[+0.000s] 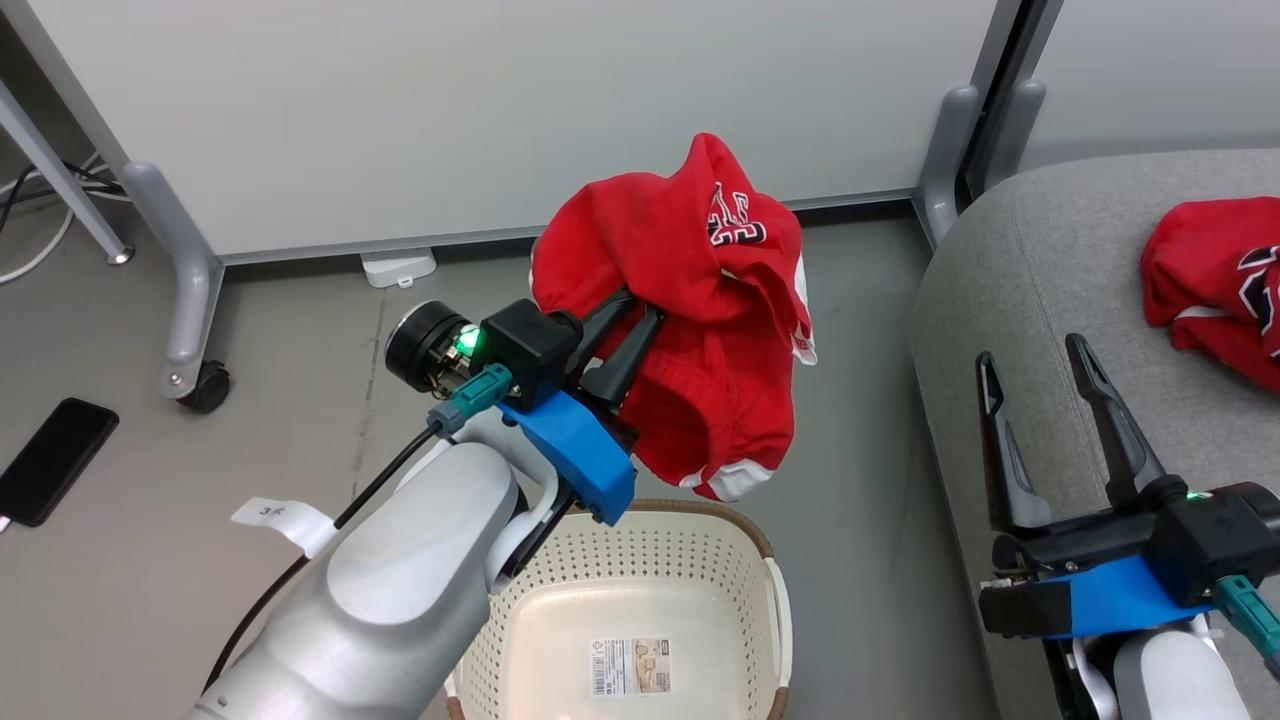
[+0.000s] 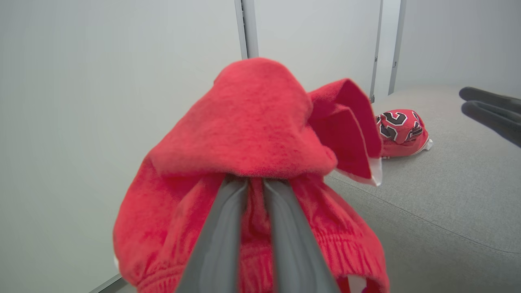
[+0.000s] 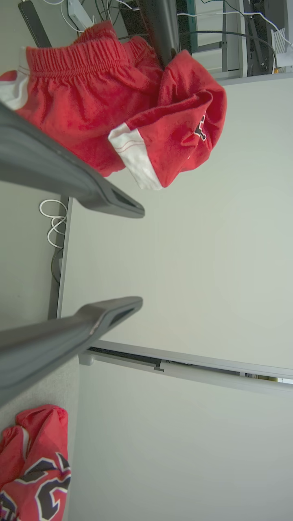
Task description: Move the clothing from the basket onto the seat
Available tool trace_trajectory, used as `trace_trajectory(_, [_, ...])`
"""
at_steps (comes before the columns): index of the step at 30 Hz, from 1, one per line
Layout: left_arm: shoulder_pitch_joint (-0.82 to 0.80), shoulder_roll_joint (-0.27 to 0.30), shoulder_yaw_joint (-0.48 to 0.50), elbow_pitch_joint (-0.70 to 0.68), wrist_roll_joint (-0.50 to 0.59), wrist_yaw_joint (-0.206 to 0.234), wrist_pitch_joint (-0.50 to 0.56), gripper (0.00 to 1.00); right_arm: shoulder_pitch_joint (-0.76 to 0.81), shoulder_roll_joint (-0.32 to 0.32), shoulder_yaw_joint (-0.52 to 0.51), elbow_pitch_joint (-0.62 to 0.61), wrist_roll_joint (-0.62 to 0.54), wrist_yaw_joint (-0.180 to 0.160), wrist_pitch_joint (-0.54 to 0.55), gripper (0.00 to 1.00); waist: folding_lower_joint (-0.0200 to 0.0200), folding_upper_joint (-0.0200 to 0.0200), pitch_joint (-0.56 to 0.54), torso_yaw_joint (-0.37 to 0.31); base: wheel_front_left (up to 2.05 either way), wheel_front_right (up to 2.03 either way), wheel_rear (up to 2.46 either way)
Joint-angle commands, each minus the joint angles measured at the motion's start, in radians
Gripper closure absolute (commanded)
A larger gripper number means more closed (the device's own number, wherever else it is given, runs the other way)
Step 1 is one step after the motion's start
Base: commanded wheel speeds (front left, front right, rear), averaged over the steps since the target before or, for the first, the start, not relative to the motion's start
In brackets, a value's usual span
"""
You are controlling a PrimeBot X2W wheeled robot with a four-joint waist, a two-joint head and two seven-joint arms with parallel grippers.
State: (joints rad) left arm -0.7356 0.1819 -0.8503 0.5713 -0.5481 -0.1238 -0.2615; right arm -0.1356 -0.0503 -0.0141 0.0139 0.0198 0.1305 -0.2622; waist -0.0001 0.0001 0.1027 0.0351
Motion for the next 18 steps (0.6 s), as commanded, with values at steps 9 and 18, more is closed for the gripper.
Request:
trace_trajectory(9, [0.02, 0.019, 0.006, -0.081, -0.02, 0.025, 0.026, 1.0, 0.028, 0.0, 0.018, 0.007, 0.017, 0.001, -0.004, 0.0, 0.0001, -0.0001, -0.014, 0.005, 0.0, 0.0, 0.0])
trace_trajectory(18, [0.029, 0.034, -0.003, -0.118, -0.021, 0.039, 0.04, 1.0, 0.019, 0.0, 0.082, -0.004, 0.025, 0.001, -0.004, 0.0, 0.0001, -0.0001, -0.018, 0.009, 0.0, 0.0, 0.0])
